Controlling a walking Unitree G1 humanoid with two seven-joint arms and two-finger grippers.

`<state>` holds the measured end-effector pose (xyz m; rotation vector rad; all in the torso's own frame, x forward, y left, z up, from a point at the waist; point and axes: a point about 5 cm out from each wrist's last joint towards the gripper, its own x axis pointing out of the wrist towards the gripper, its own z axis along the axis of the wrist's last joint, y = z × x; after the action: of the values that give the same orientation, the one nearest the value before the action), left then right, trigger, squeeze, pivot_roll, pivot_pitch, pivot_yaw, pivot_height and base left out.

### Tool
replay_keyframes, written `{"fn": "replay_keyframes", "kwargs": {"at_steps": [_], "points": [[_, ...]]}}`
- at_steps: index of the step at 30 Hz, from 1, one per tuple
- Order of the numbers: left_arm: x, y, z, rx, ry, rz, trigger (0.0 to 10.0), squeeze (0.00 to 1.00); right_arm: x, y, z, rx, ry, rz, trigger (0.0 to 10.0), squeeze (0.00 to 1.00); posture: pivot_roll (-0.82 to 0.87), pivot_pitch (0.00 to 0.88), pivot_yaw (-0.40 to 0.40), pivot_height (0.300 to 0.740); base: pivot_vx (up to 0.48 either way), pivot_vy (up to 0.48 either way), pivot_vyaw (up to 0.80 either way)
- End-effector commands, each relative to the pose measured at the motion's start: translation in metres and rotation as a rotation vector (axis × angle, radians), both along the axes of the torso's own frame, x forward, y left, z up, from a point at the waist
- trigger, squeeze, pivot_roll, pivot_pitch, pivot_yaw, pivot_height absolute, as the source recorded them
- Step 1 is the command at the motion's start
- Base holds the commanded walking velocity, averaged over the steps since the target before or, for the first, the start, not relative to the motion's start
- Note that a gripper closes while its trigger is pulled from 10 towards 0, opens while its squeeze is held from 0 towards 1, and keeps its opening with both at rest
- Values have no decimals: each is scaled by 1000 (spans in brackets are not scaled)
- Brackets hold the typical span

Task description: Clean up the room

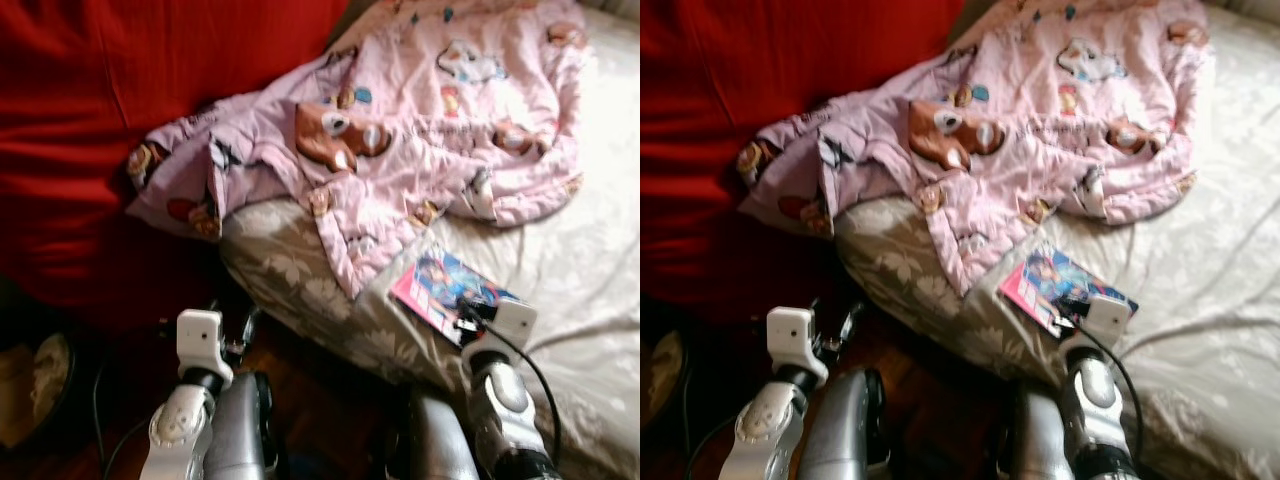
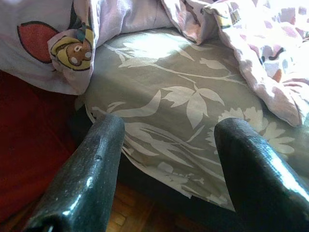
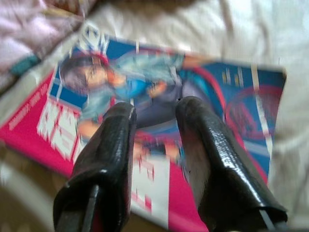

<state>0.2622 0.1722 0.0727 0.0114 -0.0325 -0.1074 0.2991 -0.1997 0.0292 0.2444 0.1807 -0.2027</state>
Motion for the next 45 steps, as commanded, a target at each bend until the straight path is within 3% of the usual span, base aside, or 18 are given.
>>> {"fn": "replay_keyframes", "kwargs": {"at_steps": [1, 2, 3, 14, 15, 16, 29, 45], "points": [[-4, 1, -5, -6, 22, -1, 10000, 0, -4, -5, -6, 6, 39, -23, 10000, 0, 106, 252, -34, 560, 0, 0, 0], [-4, 1, -5, -5, 23, 0, 10000, 0, -3, -6, -7, 11, 44, -32, 10000, 749, 110, 253, -33, 560, 0, 0, 0], [-5, 1, -5, -3, 23, 0, 10000, 0, -3, -7, -8, 21, 53, -48, 10000, 1000, 115, 255, -32, 560, 0, 0, 0], [-8, 6, -5, 12, 32, 0, 10000, 0, -2, -18, -7, 34, 52, -124, 10000, 1000, 122, 258, -13, 560, 0, 0, 0], [-8, 7, -6, 13, 34, 0, 10000, 0, -2, -17, -7, 36, 48, -122, 10000, 388, 122, 257, -10, 560, 0, 0, 0], [-8, 7, -6, 16, 35, -1, 10000, 0, -2, -16, -7, 40, 45, -115, 10000, 0, 125, 256, -8, 560, 0, 0, 0], [-8, 9, -6, 29, 43, -9, 10000, 0, -9, -6, -15, 88, 54, -132, 10000, 0, 135, 262, 8, 560, 0, 0, 0], [-7, 10, -6, 31, 50, -8, 10000, 0, -10, -13, -8, 41, -9, -180, 10000, 0, 131, 268, 11, 560, 0, 0, 0]]}}
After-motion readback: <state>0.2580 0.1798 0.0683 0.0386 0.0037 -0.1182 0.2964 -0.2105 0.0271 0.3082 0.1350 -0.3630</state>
